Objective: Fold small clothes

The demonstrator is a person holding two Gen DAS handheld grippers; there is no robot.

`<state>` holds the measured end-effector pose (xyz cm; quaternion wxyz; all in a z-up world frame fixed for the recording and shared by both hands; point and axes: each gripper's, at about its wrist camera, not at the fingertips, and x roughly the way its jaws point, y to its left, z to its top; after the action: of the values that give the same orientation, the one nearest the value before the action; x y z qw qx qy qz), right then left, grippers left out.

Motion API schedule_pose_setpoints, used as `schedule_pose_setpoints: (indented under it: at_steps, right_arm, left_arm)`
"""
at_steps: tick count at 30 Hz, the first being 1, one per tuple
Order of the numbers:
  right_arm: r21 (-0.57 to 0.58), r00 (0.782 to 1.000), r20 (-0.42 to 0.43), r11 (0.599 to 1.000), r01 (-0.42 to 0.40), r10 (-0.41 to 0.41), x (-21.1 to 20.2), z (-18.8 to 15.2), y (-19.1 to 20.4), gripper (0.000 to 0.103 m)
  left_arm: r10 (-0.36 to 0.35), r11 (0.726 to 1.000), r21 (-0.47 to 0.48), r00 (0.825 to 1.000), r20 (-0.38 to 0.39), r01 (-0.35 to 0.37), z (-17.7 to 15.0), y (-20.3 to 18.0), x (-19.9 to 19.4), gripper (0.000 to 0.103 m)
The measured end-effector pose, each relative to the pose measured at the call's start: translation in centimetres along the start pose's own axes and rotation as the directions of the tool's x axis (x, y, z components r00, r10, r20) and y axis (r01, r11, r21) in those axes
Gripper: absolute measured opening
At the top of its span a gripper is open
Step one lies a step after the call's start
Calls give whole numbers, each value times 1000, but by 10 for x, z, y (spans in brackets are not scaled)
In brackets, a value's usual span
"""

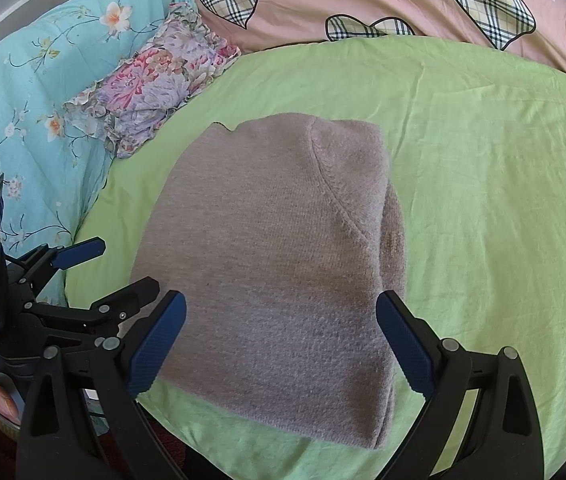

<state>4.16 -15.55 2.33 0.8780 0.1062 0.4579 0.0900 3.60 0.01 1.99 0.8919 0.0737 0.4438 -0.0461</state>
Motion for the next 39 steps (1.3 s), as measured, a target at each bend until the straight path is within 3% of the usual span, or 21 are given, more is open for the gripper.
schedule_pose_setpoints:
  at_steps: [39]
  right_arm:
    - [3, 1000, 11, 1000, -8, 8, -5, 1, 6, 96]
  left_arm:
    - [4, 1000, 5, 1000, 8, -4, 0, -1, -3, 94]
